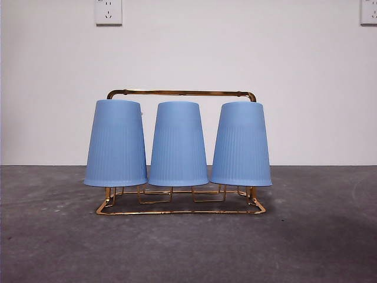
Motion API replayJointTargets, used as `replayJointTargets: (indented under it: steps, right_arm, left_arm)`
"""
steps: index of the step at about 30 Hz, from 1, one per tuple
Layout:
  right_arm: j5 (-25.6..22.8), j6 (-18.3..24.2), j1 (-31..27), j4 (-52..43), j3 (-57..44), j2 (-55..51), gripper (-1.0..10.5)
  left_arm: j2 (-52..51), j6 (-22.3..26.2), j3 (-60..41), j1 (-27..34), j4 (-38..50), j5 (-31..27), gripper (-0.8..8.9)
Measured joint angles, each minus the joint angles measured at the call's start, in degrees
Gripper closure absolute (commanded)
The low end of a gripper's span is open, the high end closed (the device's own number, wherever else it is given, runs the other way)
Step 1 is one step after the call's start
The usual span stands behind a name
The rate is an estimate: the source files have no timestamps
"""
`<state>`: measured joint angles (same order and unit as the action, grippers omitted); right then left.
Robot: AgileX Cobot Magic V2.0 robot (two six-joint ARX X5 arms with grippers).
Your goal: Pick the top cup and place it on cupholder, pick up the mid cup and place it on cupholder, last pick the bottom cup and place it on cupholder.
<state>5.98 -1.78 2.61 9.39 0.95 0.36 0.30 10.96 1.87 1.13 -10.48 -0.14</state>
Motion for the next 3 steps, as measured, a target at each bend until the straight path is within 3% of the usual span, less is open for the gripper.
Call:
replayJointTargets:
  steps: [3]
  right_arm:
    - [0.0, 0.0, 0.0, 0.0, 0.0, 0.0, 9.3]
  left_arm:
    - [0.0, 0.0, 0.0, 0.0, 0.02, 0.0, 7.95]
